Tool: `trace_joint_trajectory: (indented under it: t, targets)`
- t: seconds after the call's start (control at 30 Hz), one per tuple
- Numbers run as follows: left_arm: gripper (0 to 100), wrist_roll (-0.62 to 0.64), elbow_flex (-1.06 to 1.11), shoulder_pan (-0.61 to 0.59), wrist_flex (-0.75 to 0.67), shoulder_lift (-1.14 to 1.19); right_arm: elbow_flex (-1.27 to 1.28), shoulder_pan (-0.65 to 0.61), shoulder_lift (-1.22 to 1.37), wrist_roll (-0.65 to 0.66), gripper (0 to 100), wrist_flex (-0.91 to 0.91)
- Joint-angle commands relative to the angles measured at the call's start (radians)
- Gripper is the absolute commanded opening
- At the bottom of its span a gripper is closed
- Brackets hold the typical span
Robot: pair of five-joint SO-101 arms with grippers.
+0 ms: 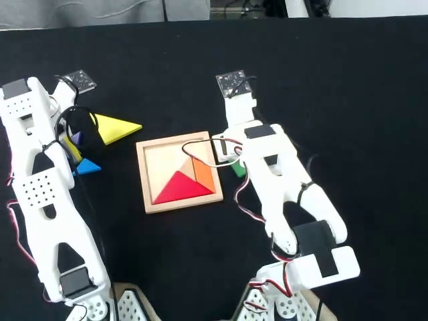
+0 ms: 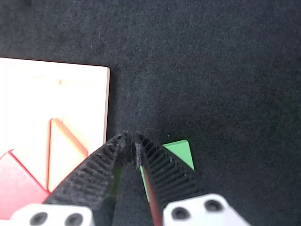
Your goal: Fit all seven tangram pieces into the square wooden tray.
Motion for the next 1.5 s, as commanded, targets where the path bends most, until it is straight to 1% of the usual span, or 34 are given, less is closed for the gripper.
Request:
trace_joint_trajectory:
  t: [0.0, 0.1, 0.2, 0.27, 0.4, 0.5, 0.57, 0.63, 0.73, 0.87, 0.9, 0.97, 1.07, 1.2, 1.27, 1.37, 1.43, 1.47]
  targets:
    - [21, 0.014, -0.002, 0.008, 0.011, 0.018, -0.004, -0.012, -0.054, 0.011, 1.5, -0.012]
    - [15, 0.009, -0.002, 0.01, 0.055, 0.017, -0.004, -0.012, -0.054, 0.011, 1.5, -0.012]
    - [15, 0.015, -0.008, 0.013, 0.109, 0.009, -0.004, -0.012, -0.054, 0.011, 1.5, -0.012]
    - [15, 0.031, -0.065, 0.025, 0.149, -0.008, -0.004, -0.012, -0.054, 0.011, 1.5, -0.012]
    - [15, 0.229, -0.153, 0.045, 0.147, -0.112, -0.004, -0.012, -0.054, 0.011, 1.5, -0.012]
    - [15, 0.347, -0.128, 0.077, 0.147, -0.253, -0.004, -0.009, -0.054, 0.011, 1.4, -0.012]
    - [15, 0.462, -0.076, 0.11, 0.147, -0.371, -0.005, -0.009, -0.054, 0.011, 1.3, -0.012]
    - [15, 0.608, 0.005, 0.147, 0.147, -0.502, -0.005, -0.008, -0.056, 0.011, 1.2, -0.012]
    - [15, 0.876, 0.166, 0.203, 0.147, -0.707, -0.005, -0.003, -0.062, 0.009, 1.2, -0.009]
    - [15, 1.195, 0.421, 0.305, 0.144, -0.948, -0.013, 0.06, -0.067, 0.0, 1.1, -0.008]
    - [15, 1.252, 0.476, 0.337, 0.143, -0.997, -0.015, 0.083, -0.073, -0.014, 1.1, -0.011]
    - [15, 1.35, 0.575, 0.409, 0.14, -1.085, -0.021, 0.13, -0.097, -0.081, 1.1, -0.009]
    - [15, 1.478, 0.71, 0.555, 0.075, -1.152, -0.015, 0.215, -0.145, -0.18, 1.1, -0.008]
    - [15, 1.629, 0.872, 0.745, -0.025, -1.169, -0.015, 0.293, -0.177, -0.236, 1.1, -0.011]
    - [14, 1.728, 0.957, 0.812, -0.175, -1.163, -0.016, 0.311, -0.177, -0.238, 1.2, -0.012]
    - [14, 1.824, 1.084, 0.852, -0.384, -1.165, -0.018, 0.315, -0.177, -0.233, 1.2, -0.012]
    - [14, 1.873, 1.161, 0.874, -0.494, -1.157, -0.019, 0.315, -0.177, -0.232, 1.3, -0.012]
    - [14, 1.918, 1.201, 0.88, -0.532, -1.155, -0.021, 0.316, -0.177, -0.232, 1.4, -0.012]
